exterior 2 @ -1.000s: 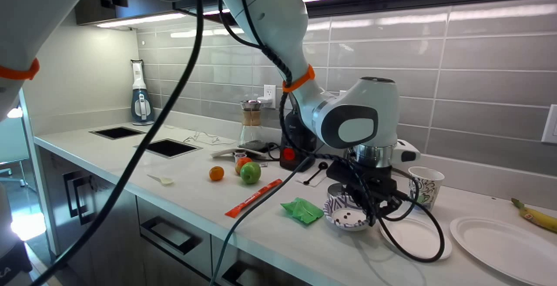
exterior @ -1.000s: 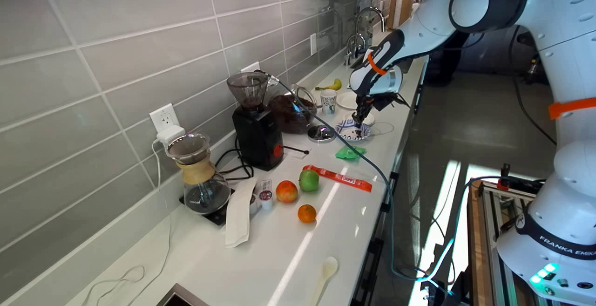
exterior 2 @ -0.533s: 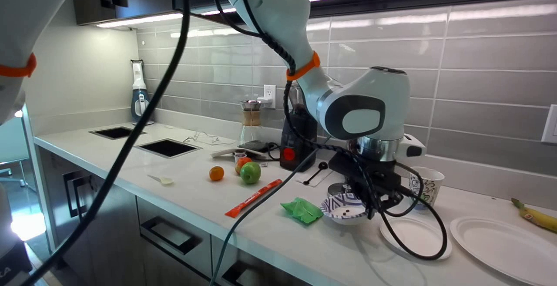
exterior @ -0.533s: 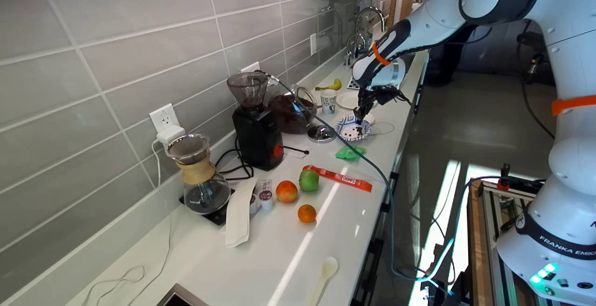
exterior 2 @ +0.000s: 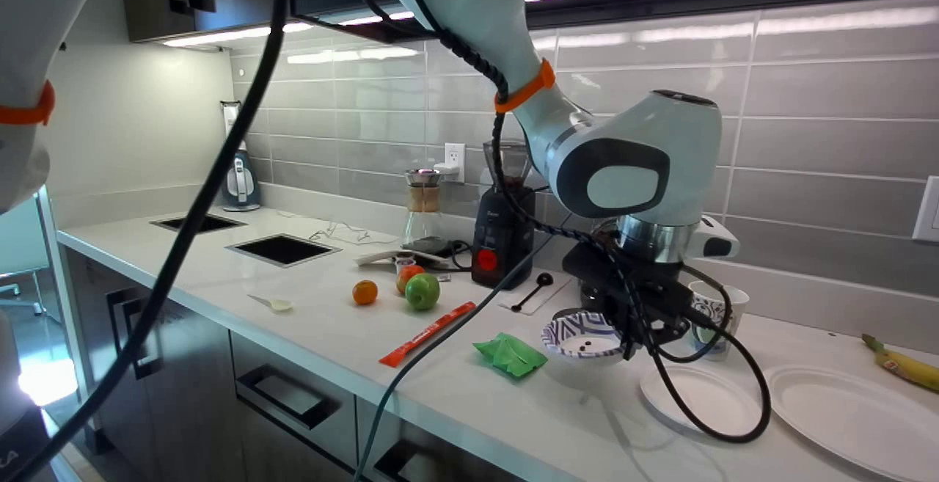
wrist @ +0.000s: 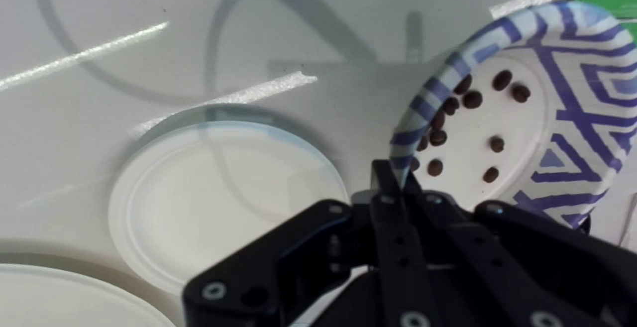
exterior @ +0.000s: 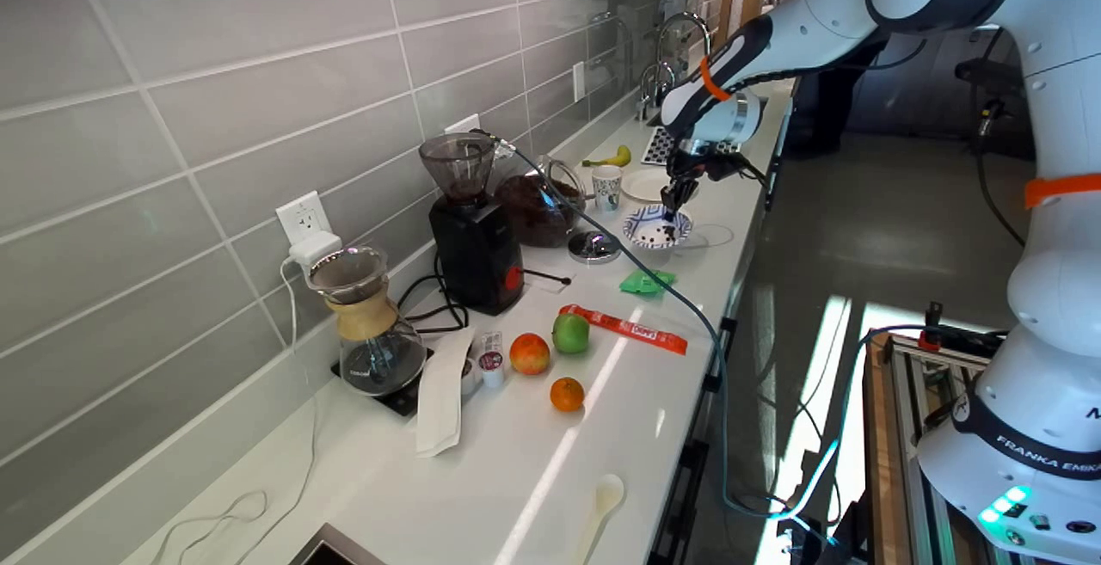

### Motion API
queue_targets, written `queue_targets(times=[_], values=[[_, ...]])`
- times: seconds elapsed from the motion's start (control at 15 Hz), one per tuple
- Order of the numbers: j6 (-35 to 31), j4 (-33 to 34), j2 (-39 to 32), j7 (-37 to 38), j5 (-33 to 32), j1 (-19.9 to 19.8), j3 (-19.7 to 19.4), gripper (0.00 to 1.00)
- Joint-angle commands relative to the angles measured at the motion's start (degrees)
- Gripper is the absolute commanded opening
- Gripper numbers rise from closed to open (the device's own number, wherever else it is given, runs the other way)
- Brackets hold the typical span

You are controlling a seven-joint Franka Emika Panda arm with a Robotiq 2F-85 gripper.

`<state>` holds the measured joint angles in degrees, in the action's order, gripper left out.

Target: Pour the contents from the bowl to the plate

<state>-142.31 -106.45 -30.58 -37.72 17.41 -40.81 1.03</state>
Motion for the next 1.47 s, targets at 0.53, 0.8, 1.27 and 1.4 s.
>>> queue_targets(times=[0.53,0.8,1.27,1.4], values=[[-0.8,-2.9,8.7,-8.7,5.1,-2.0,-3.2,0.01],[-11.1,-5.0,8.9,-8.5,3.9,-0.4,-4.0,0.01],[-27.5,-8.0,5.9,-5.9,2.4,1.7,-4.5,0.01],[-29.6,-7.6,5.1,-5.4,2.5,2.0,-5.2,0.01]])
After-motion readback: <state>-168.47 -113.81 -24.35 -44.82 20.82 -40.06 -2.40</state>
